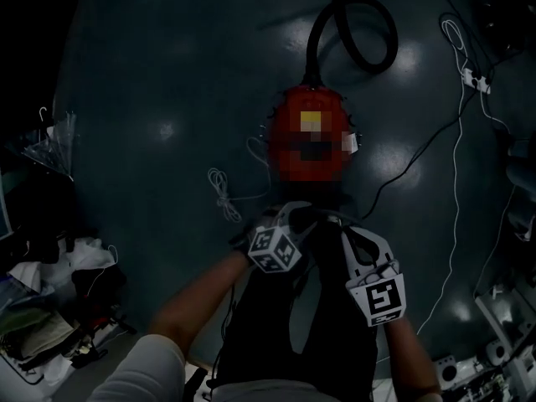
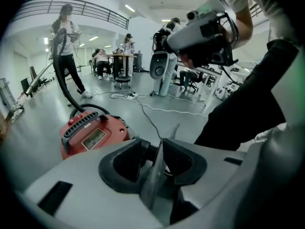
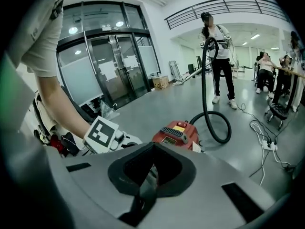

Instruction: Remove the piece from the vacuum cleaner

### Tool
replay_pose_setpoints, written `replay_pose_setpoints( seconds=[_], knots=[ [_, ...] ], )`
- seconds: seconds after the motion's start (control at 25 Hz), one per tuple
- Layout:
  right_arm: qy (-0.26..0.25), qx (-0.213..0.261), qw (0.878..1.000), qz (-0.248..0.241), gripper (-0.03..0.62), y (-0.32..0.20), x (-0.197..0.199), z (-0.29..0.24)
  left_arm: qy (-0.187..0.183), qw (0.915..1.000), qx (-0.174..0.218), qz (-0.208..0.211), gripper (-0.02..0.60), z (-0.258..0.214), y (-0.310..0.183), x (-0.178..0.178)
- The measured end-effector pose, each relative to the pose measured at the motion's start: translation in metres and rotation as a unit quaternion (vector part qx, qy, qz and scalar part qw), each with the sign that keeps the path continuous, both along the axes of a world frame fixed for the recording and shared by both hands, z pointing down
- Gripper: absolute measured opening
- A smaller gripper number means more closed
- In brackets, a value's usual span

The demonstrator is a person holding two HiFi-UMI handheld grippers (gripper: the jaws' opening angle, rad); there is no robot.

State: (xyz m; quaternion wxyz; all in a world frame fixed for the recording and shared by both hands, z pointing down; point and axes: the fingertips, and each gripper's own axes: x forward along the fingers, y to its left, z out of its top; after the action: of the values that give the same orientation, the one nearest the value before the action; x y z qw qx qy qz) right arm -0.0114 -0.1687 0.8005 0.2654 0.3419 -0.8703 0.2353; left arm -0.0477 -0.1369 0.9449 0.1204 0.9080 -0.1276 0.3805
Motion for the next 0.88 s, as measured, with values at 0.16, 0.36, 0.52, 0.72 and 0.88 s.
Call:
replay_pose_setpoints(
  seconds=[0.16, 0.36, 0.52, 0.72, 0.88],
  knots=[
    [-0.002, -0.010, 1.000, 0.010, 0.014, -0.002, 0.006, 0.017, -0.030, 0.9985, -0.007, 0.046, 0.140, 0.048, 0.014, 0.009],
    [-0.001, -0.004, 1.000, 0.005, 0.014, -0.003, 0.008, 0.027, -0.076, 0.9943, 0.002, 0.074, 0.140, 0.088, 0.022, 0.008],
    [-0.003, -0.005, 1.000, 0.006, 0.014, -0.003, 0.009, 0.027, -0.101, 0.9908, 0.012, 0.089, 0.138, 0.104, 0.024, 0.009],
    [0.000, -0.008, 1.000, 0.009, 0.014, -0.001, 0.011, 0.026, -0.118, 0.9872, 0.030, 0.104, 0.051, 0.111, 0.023, 0.008],
    [0.003, -0.013, 1.000, 0.008, 0.014, 0.006, 0.012, 0.024, -0.118, 0.9835, 0.027, 0.134, 0.032, 0.109, 0.033, 0.009]
  ],
)
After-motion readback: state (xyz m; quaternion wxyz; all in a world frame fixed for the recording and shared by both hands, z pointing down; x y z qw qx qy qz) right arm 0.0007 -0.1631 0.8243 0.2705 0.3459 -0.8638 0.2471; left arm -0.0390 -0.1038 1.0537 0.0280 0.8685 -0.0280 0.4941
